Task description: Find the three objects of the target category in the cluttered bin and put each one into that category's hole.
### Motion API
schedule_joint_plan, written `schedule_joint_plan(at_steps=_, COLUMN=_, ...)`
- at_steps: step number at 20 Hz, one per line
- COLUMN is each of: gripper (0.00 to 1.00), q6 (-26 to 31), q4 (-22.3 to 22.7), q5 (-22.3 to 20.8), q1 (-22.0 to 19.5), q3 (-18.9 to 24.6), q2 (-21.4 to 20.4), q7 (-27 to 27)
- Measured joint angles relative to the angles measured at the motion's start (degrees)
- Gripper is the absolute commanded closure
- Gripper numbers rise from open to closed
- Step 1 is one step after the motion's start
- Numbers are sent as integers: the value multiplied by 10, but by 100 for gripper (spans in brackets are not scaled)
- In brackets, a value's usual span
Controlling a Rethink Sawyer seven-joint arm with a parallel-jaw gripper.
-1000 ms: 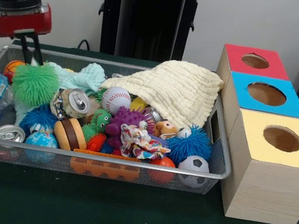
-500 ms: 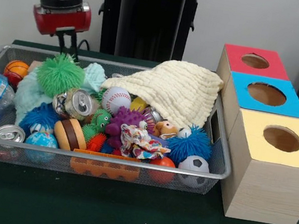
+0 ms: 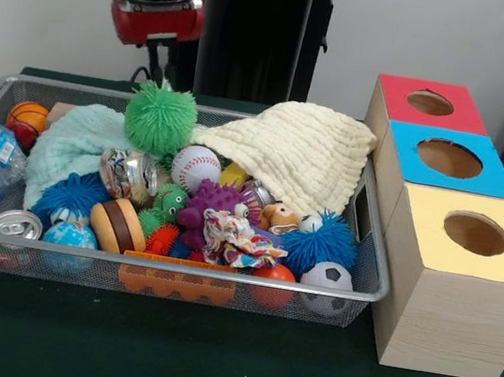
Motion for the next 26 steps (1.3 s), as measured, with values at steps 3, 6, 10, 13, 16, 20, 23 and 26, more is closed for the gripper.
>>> schedule_joint_plan(at_steps=3, gripper=100, q6=-17, q4=18, q5=6, q1=22, q3=-18, q2=-11, q7=16)
schedule_joint_plan(at_steps=6, gripper=0, q6=-33, q4=27, q5=10, q1=30, q3=-31, q2=-12, q7=23)
schedule_joint_plan(at_steps=10, gripper=0, q6=-35, q4=27, q5=13, q1=28, q3=-35, q2=-12, q7=23)
schedule_joint_plan(at_steps=13, gripper=0, q6=-35, q4=27, q5=18, q1=24, q3=-38, q2=-12, q7=23)
schedule_joint_plan(at_steps=16, gripper=0, q6=-35, q4=27, q5=21, q1=21, q3=-40, q2=-11, q7=23)
schedule_joint_plan(at_steps=20, gripper=0, q6=-35, q4=27, q5=24, q1=18, q3=-41, q2=-11, q7=23)
schedule_joint_plan(at_steps=23, gripper=0, q6=-35, q4=27, q5=29, q1=17, q3=-42, q2=-14, q7=23)
schedule_joint_plan(at_steps=26, gripper=0, q6=-34, q4=27, q5=40, q1=10, q3=-40, q2=-21, q7=23)
